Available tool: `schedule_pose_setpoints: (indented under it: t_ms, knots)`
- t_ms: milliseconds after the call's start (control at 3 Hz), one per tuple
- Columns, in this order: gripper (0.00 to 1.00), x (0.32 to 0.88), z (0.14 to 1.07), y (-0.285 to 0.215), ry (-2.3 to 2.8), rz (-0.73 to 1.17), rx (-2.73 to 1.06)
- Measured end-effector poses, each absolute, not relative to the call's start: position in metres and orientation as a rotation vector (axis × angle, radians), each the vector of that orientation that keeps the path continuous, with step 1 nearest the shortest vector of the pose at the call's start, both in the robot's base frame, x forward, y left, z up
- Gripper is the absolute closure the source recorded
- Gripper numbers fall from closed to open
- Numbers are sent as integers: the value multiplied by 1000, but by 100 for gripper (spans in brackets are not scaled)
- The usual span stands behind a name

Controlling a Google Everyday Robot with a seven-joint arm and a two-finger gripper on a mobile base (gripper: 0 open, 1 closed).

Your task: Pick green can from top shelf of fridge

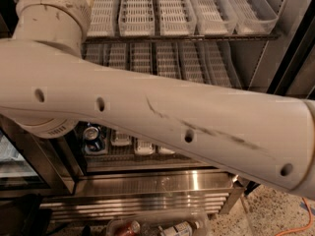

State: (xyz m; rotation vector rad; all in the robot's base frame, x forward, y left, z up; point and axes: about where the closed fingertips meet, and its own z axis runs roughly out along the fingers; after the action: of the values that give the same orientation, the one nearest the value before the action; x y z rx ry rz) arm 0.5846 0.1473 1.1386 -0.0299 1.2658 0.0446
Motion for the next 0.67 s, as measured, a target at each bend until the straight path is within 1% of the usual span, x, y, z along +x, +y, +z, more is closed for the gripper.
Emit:
schedule_pose_setpoints:
  t_ms: [333, 667]
  knots:
    - [100, 556, 1140, 138, 1286, 81, -45]
    - [100, 543, 1130, 120, 1336, 108, -86]
